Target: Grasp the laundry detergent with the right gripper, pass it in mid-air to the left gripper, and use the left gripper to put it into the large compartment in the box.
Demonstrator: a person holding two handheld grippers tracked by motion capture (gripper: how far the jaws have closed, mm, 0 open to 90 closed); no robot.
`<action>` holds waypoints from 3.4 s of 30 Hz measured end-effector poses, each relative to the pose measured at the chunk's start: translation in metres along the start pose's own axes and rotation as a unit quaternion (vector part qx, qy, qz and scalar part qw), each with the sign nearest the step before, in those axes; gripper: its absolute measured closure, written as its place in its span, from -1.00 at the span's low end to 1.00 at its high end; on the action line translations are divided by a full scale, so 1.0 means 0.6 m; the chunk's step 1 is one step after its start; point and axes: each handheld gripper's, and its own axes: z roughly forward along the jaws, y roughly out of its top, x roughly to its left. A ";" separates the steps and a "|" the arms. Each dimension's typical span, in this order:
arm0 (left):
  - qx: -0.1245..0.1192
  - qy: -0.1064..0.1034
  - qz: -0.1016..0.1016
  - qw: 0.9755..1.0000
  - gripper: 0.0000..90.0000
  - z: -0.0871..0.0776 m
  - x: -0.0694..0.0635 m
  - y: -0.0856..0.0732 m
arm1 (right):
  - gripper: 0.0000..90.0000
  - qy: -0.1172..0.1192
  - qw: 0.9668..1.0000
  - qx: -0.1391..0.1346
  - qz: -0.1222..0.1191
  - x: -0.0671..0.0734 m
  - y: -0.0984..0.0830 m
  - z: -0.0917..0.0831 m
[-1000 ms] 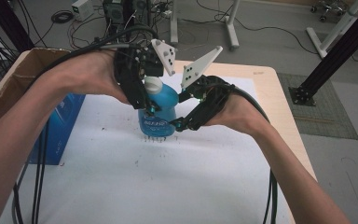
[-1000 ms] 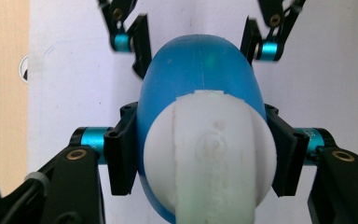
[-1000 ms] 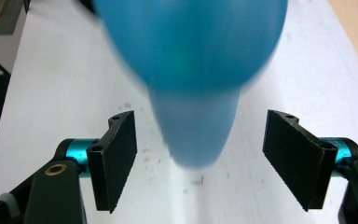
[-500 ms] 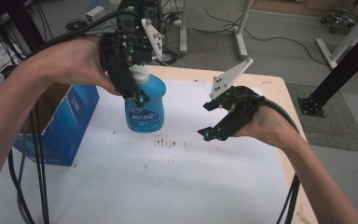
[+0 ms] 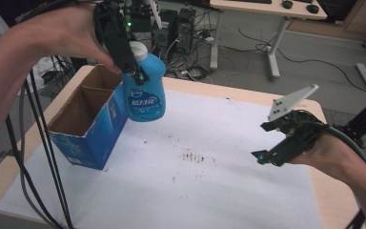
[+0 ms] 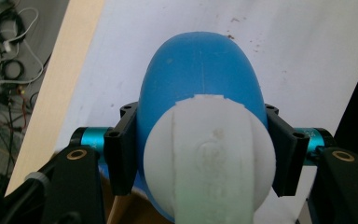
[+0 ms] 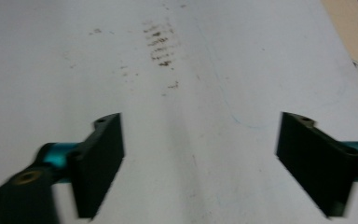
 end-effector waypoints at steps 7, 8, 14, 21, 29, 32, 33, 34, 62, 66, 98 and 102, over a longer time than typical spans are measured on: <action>0.012 0.027 -0.040 0.999 -0.15 -0.045 0.011 -0.040 | -0.72 -0.021 1.000 0.003 0.001 0.001 -0.013 -0.016; 0.009 0.030 -0.050 0.998 -0.15 -0.053 0.013 -0.049 | -0.72 -0.024 1.000 0.007 0.000 0.000 -0.015 -0.017; 0.015 0.041 -0.081 0.996 -0.15 -0.086 0.021 -0.083 | -0.72 -0.041 0.999 0.032 0.001 0.000 -0.028 -0.014; 0.029 0.053 -0.121 0.991 -0.15 -0.099 0.032 -0.116 | -0.72 -0.047 0.998 0.034 0.005 -0.003 -0.032 -0.014; 0.039 0.062 -0.143 0.987 -0.15 -0.102 0.041 -0.152 | -0.72 -0.050 0.998 0.038 0.010 -0.005 -0.040 -0.007; 0.041 0.063 -0.151 0.986 -0.15 -0.101 0.042 -0.161 | -0.72 -0.050 0.998 0.041 0.013 -0.005 -0.042 -0.004; 0.043 0.064 -0.152 0.985 -0.15 -0.101 0.043 -0.164 | -0.72 -0.050 0.998 0.042 0.013 -0.005 -0.042 -0.003; 0.045 0.065 -0.155 0.985 -0.15 -0.100 0.042 -0.167 | -0.72 -0.049 0.998 0.043 0.011 -0.004 -0.042 -0.002; 0.064 0.014 -0.102 0.993 -0.15 0.098 0.056 -0.240 | -0.72 -0.054 0.996 0.067 0.014 0.006 -0.056 0.021; 0.075 0.009 -0.065 0.995 -0.15 0.127 0.056 -0.249 | -0.72 -0.056 0.996 0.066 0.019 0.006 -0.060 0.021; 0.091 -0.002 -0.008 0.996 -0.16 0.187 0.053 -0.273 | -0.72 -0.054 0.995 0.077 0.017 0.011 -0.070 0.037; 0.095 -0.003 -0.009 0.995 -0.16 0.188 0.055 -0.270 | -0.72 -0.056 0.995 0.075 0.019 0.012 -0.071 0.038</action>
